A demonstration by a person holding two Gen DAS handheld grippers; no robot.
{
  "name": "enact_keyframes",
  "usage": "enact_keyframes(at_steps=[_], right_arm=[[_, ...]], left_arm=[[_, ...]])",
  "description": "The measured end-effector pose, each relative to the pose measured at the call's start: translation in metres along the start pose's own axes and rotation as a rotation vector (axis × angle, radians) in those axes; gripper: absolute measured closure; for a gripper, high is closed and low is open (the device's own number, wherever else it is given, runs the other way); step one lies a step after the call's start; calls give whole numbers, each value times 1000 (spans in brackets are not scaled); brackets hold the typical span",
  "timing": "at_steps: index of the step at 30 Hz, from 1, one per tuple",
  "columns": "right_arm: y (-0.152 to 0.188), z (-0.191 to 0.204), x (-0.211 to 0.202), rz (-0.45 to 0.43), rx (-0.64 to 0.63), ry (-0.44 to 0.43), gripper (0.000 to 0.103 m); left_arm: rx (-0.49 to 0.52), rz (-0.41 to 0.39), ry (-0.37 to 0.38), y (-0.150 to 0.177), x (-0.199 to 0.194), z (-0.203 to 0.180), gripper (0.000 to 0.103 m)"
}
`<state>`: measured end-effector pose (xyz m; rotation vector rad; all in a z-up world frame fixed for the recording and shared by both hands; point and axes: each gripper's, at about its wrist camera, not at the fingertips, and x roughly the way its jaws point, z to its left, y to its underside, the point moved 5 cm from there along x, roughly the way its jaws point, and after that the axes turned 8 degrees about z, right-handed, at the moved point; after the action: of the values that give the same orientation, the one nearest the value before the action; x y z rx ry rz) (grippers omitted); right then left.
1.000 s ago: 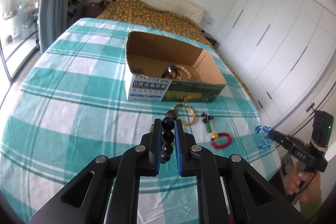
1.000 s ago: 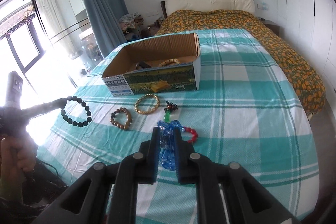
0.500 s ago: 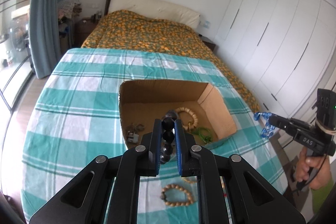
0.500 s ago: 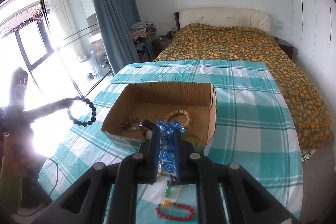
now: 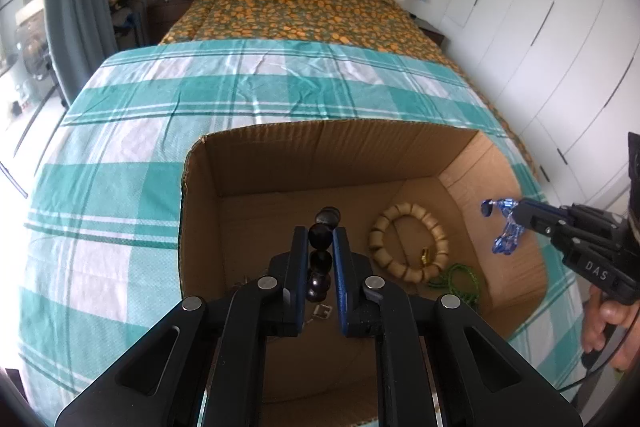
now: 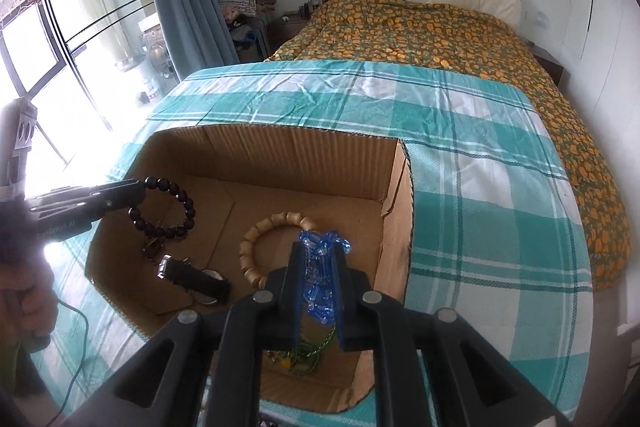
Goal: Organize jewelry
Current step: 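Carry the blue crystal and black bead bracelets into the cardboard box and release both, then withdraw both tools from the box and hold them above the bed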
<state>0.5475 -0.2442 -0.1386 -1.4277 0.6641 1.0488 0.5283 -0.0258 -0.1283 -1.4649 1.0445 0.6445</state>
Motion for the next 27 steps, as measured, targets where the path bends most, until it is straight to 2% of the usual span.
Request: enact_keyframes(at_steps=[1,2,3,4,5,10,14,16,22,27], right_arm=[[-2,-1,1,-11,8,4,77],[-3,-3,-1,-26,18,-3,65],[-3,-4,-7,-55,31,-10,47],[-1,-4,-14,-82,37,-12,46],[1,-4,-20,-96,37,-10,46],[38,-1,-53,-132,32,-13,46],[88,3,-73,-122,37,4,40],[119,7,-83,-120,27,30,39],[217,29,-107,-107,-24,109,38],[283,51,-109,-76,-30,125,38]], left_arm=[[-1,-5,-23,0,1,1,89],[-4,-8,-38,0,0,2,71],[-9,-10,-47,2,-2,4,57],[-18,-26,-50,5,-8,5,33],[-24,-54,-49,7,-14,8,23],[-12,-111,-43,39,-55,10,17],[28,-165,-53,83,-95,6,5],[57,-182,-74,109,-113,5,4],[101,-159,-148,184,-140,7,4],[37,-122,-124,233,-154,3,4]])
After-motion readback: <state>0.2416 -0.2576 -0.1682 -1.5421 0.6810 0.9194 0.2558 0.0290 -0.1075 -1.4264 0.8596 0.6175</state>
